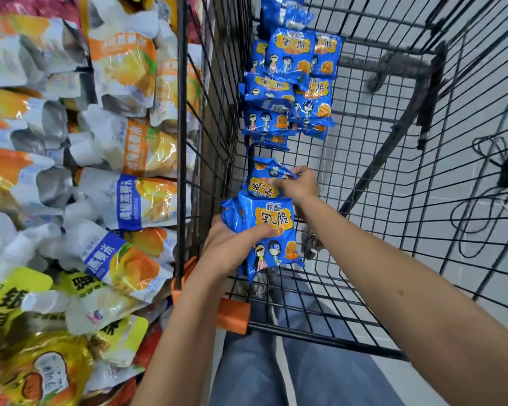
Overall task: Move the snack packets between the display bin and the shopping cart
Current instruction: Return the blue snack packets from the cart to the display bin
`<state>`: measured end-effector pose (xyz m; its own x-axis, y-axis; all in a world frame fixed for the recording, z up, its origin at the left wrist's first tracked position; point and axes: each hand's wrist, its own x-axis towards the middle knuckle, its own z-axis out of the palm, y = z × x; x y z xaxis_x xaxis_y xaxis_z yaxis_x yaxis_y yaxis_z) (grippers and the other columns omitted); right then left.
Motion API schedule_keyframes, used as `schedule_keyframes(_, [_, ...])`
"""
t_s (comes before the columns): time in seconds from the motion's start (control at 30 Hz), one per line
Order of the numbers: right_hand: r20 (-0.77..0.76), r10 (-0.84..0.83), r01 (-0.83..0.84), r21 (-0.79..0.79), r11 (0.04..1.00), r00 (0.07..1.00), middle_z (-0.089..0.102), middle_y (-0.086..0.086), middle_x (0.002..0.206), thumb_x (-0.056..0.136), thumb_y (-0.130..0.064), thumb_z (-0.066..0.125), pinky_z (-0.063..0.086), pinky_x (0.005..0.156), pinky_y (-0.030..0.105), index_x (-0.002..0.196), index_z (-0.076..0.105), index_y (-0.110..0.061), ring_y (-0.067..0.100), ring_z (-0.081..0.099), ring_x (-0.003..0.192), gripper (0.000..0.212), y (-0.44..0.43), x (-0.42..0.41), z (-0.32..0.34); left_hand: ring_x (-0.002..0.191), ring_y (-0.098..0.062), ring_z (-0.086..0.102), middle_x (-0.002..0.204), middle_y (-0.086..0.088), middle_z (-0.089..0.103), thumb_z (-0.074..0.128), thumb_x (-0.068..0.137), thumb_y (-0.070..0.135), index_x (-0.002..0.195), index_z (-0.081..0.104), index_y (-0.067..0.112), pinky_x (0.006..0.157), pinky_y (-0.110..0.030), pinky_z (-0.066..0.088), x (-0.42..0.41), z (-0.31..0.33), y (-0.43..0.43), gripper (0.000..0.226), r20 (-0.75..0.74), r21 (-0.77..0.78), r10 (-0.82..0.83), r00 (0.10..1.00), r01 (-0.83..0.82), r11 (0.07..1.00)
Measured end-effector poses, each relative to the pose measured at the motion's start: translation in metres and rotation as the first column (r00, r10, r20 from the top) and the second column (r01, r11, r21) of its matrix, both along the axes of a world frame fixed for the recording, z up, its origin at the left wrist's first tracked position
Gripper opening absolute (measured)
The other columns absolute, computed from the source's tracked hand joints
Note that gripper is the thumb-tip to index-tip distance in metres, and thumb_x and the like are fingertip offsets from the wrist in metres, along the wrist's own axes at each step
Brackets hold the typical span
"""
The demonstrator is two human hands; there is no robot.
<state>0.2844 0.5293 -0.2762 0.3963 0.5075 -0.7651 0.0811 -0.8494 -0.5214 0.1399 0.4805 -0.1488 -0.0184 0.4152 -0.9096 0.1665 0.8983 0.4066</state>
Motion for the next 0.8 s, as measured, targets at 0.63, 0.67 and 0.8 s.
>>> schedule_keyframes(0.63, [-0.492,-0.307,0.452,0.208,0.867,0.815,0.069,0.001,0.095,0.084,-0.001,0.062,0.057,0.063,0.027,0.103,0.052,-0.011,0.014,0.070,0.079,0.024,-0.147,0.034,0.280,0.073,-0.020,0.072,0.092,-0.004,0.073,0.078,0.055,0.015,0.111,0.054,0.014,0.063,-0.037,0.060,-0.061,0.191,-0.069,0.061,0.314,0.310,0.176,0.933,-0.276,0.910])
schedule_keyframes(0.67, [-0.497,-0.268,0.417,0.218,0.882,0.825,0.072,-0.002,0.088,0.083,-0.002,0.063,0.058,0.061,0.026,0.100,0.053,-0.012,0.011,0.071,0.076,0.022,-0.156,0.029,0.289,0.075,-0.020,0.072,0.093,-0.004,0.073,0.080,0.053,0.017,0.111,0.055,0.014,0.066,-0.039,0.060,-0.068,0.197,-0.080,0.063,0.315,0.300,0.192,0.930,-0.289,0.909])
schedule_keyframes(0.8, [-0.517,-0.146,0.286,0.202,0.937,0.843,0.073,-0.003,0.083,0.084,0.001,0.061,0.058,0.067,0.028,0.093,0.054,-0.016,0.011,0.071,0.069,0.020,-0.188,0.008,0.306,0.077,-0.020,0.072,0.096,-0.005,0.074,0.074,0.052,0.031,0.106,0.059,0.018,0.058,-0.034,0.058,-0.095,0.207,-0.135,0.057,0.281,0.278,0.294,0.913,-0.371,0.886])
